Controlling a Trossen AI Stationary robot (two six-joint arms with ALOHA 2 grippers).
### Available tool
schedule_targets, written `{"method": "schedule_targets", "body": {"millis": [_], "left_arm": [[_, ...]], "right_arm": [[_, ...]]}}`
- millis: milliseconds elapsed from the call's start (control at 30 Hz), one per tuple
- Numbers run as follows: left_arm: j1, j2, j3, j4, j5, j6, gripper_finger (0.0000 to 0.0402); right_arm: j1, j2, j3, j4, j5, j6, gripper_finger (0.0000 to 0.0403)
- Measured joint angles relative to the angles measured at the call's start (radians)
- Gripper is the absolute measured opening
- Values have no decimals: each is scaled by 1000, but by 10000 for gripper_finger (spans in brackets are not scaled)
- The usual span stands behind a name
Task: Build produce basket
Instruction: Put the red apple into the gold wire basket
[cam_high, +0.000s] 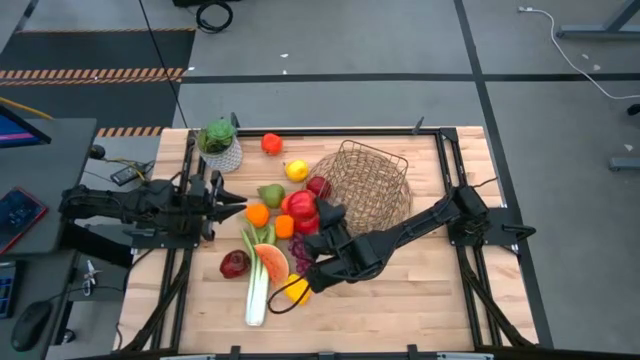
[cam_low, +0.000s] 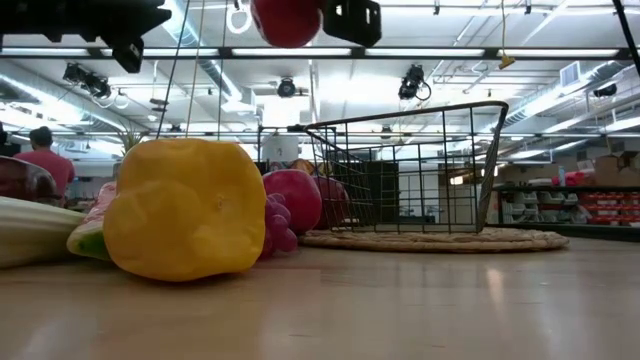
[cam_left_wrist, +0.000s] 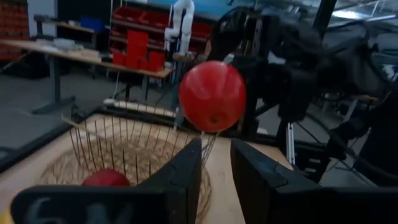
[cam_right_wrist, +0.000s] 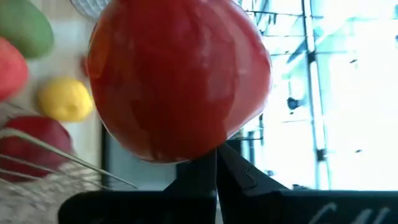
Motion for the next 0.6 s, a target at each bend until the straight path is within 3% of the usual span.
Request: {"method": "schedule_targets", "body": {"millis": [300,400,500,600], "left_arm": [[3,0,0,80,-33,121,94],[3,0,0,104,-37,163,94],[3,0,0,112,-37,201,94],[3,0,0,116,-37,208,94]], "right_arm": [[13,1,-1,24,68,-304,0],[15,1,-1,34,61,-334,0],[14,1,-1,37,28,-331,0],[3,1,-1,67,-81,-322,1]]}}
